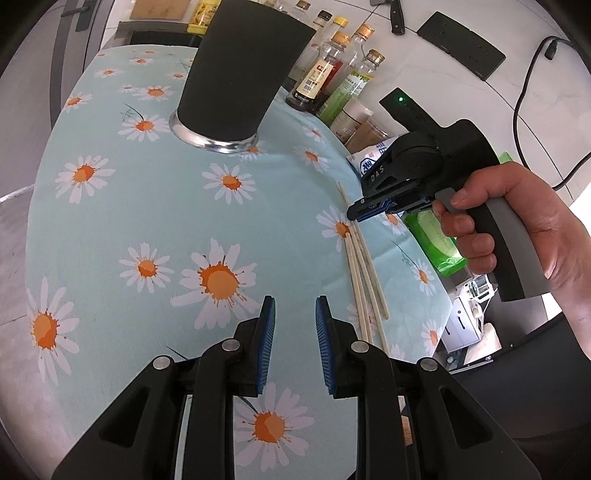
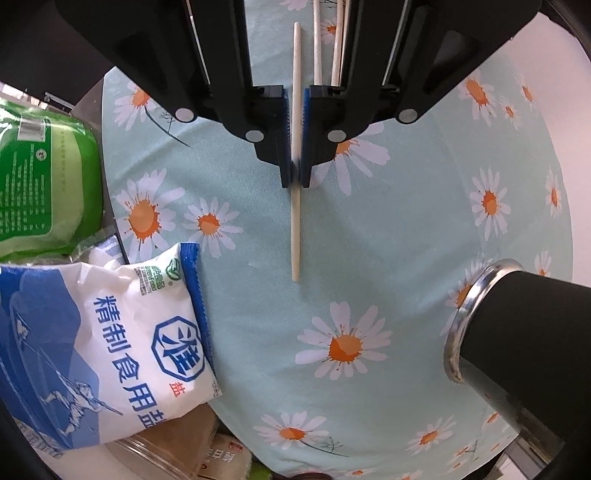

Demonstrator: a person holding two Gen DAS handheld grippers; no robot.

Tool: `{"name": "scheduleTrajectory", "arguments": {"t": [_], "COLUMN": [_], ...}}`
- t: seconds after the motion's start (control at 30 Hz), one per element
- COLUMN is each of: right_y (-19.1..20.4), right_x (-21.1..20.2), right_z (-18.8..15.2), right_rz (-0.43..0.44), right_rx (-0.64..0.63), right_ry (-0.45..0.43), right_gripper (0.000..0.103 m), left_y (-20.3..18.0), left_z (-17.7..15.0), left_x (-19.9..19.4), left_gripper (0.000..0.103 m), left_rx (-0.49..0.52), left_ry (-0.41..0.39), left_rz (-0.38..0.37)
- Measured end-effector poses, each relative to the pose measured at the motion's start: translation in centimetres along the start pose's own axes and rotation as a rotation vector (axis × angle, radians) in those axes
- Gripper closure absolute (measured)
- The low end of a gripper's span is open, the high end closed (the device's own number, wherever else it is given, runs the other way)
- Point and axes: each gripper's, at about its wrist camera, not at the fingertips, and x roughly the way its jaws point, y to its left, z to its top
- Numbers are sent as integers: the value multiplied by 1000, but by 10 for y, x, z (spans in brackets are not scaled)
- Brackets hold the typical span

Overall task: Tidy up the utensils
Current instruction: 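Grasp a wooden chopstick with the left tool while the right tool holds its chopstick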

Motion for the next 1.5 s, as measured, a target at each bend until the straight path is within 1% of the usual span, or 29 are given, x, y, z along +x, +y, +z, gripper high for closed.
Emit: {"name": "scheduleTrajectory", "arguments": {"t": [0.07,0.1,0.23,0.4,0.5,0.7,0.83,0.97,1.03,1.1,1.27,1.37,1.4,1.43,1.5], "right_y": [-1,-10,-17,-31,-39,-57,-70,-81,-85,-90,-103,-104,-103,-104,-104], "right_x": [4,-1,-7,-25,-38,-65,-78,-80,-78,-76,-73,-70,-67,-67,-66], "right_z": [1,0,-5,-18,-25,-37,-44,-48,-50,-49,-48,-48,-47,-47,-47], "right_rz": [19,25,78,152,203,336,403,465,490,506,547,564,569,576,589], "right_rx": [-10,-13,-27,-75,-117,-186,-238,-262,-268,-279,-299,-318,-324,-332,-342], "right_ry": [9,12,21,8,-6,-33,-48,-46,-38,-31,-16,-6,-3,0,3], "right_gripper": [98,98,98,98,98,98,98,98,98,98,98,98,98,98,98], "left_y": [-2,-3,-9,-21,-33,-62,-71,-77,-80,-82,-91,-99,-101,-104,-107], "left_z": [1,1,4,8,9,7,9,13,15,16,20,23,23,24,27], "left_x": [1,2,6,21,34,61,73,80,85,89,98,104,106,109,114], "left_gripper": [82,82,82,82,82,82,82,82,84,84,84,83,86,88,90], "left_rx": [10,14,19,16,39,88,70,57,55,51,53,75,84,103,107], "left_ry": [8,12,28,73,105,185,228,256,272,287,314,330,336,344,353], "left_rz": [1,2,0,-4,18,86,141,195,232,248,325,371,385,417,445]}}
